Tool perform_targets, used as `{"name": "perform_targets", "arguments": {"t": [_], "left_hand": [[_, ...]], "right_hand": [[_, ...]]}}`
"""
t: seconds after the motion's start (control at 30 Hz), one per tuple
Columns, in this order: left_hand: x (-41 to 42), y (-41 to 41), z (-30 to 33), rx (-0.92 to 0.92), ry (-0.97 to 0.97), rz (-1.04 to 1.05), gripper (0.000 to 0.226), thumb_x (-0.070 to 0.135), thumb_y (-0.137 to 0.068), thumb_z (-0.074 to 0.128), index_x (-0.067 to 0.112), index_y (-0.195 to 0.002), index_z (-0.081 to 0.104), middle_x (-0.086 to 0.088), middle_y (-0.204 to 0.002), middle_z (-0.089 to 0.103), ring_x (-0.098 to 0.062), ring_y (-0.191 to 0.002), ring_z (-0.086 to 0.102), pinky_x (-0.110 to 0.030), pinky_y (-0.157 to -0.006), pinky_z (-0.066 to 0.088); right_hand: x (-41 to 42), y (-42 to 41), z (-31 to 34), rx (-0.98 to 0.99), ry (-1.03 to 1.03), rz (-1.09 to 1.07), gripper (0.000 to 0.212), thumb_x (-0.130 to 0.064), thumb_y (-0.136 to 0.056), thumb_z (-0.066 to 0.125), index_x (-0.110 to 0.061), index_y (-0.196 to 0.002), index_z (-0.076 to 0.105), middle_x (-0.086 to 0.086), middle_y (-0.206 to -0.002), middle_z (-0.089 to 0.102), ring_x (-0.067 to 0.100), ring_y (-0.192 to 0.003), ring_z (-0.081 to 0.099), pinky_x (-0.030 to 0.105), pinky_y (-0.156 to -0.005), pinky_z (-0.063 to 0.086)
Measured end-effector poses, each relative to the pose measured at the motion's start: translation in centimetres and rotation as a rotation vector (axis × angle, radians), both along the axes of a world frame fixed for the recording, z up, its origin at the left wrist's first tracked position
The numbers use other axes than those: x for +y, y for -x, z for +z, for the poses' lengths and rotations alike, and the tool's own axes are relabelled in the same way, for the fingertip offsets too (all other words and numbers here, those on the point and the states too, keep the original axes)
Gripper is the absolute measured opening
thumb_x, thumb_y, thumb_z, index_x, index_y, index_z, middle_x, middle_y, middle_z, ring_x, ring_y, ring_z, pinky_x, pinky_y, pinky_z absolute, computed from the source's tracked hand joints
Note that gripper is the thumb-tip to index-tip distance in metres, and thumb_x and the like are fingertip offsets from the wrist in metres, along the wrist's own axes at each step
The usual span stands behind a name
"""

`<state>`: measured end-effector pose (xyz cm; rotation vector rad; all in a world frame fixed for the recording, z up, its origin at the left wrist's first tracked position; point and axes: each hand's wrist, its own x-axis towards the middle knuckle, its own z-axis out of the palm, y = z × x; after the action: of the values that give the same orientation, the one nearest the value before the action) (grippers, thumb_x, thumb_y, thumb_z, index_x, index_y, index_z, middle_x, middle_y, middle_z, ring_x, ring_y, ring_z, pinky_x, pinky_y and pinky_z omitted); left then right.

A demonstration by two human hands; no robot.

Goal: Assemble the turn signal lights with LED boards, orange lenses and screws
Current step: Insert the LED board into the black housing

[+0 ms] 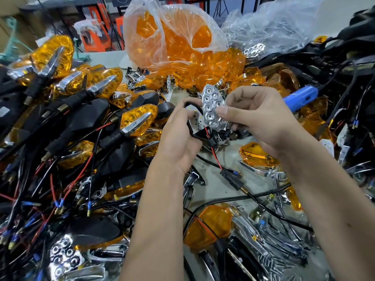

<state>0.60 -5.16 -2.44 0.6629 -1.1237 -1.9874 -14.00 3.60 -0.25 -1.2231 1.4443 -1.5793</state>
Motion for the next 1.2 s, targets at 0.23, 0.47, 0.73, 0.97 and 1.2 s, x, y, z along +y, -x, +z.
{"name": "perform_targets", "arguments": {"t": [0.23,0.47,0.73,0.97,1.2], "left_hand": [[-0.2,0.0,-0.2,0.067,-0.120,-0.016,0.028,0.003,-0.105,0.038,0.010,-0.113,0.063,-0.022,-0.114,0.067,-0.033,-0.108,0.060,-0.058,-0.112,0.042],[-0.3,-0.3,0.1,0.076,-0.238,-0.026,0.025,0.019,-0.112,0.040,0.006,-0.116,0.060,-0.017,-0.111,0.068,-0.028,-0.101,0.065,-0.044,-0.094,0.055],[-0.3,-0.5,0.5,0.097,-0.237,-0.034,0.024,0.010,-0.108,0.038,0.006,-0.102,0.062,-0.017,-0.100,0.061,-0.027,-0.092,0.060,-0.036,-0.079,0.055],[-0.1,-0.5,0.5,0.111,-0.234,-0.045,0.029,0.010,-0.108,0.039,0.008,-0.088,0.060,-0.022,-0.116,0.054,-0.034,-0.111,0.050,-0.039,-0.087,0.049],[0.1,-0.6,0.5,0.191,-0.243,-0.045,0.017,0.010,-0.102,0.049,0.005,-0.092,0.061,-0.015,-0.087,0.062,-0.025,-0.082,0.059,-0.035,-0.082,0.051]], "right_hand": [[-0.2,-0.7,-0.3,0.186,-0.017,-0.005,0.021,-0.014,-0.078,0.090,-0.004,-0.082,0.072,0.011,-0.072,0.072,0.018,-0.059,0.067,0.025,-0.059,0.057],[-0.3,-1.1,-0.4,0.266,0.012,-0.009,0.020,-0.013,-0.080,0.088,-0.002,-0.085,0.072,0.014,-0.072,0.072,0.016,-0.056,0.067,0.028,-0.059,0.058],[-0.3,-1.3,-0.5,0.292,-0.008,-0.013,0.017,-0.013,-0.080,0.089,-0.004,-0.083,0.074,0.017,-0.074,0.071,0.019,-0.059,0.064,0.033,-0.061,0.055],[-0.7,-1.6,-0.6,0.414,-0.043,-0.048,0.018,-0.016,-0.081,0.089,-0.013,-0.082,0.072,0.005,-0.080,0.071,0.008,-0.067,0.060,0.027,-0.066,0.055],[-0.6,-1.5,-1.0,0.387,-0.085,-0.060,0.030,-0.020,-0.083,0.087,-0.011,-0.098,0.062,0.011,-0.091,0.065,0.033,-0.083,0.060,0.046,-0.071,0.057]]}}
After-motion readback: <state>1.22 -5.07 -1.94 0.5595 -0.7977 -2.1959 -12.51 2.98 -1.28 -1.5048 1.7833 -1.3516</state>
